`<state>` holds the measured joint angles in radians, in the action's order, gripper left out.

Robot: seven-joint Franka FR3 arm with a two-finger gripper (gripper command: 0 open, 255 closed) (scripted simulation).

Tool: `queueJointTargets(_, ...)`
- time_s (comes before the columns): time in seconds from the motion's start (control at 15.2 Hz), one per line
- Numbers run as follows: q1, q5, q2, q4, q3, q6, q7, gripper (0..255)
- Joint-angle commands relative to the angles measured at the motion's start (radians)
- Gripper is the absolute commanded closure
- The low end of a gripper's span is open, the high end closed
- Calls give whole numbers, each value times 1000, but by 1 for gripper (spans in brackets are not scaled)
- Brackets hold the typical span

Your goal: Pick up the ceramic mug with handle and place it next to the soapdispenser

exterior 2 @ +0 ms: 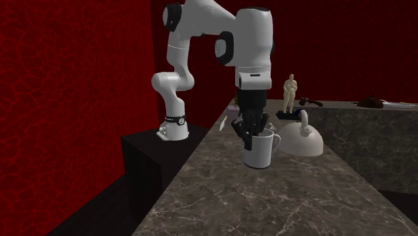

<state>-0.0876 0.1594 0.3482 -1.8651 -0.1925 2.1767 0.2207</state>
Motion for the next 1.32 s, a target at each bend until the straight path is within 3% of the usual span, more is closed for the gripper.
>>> queueJointTargets(0.0,2,-5,-17,7,-2,-23,-5,255)
queueJointTargets(1.25,6,-38,-109,142,-12,-247,-37,255)
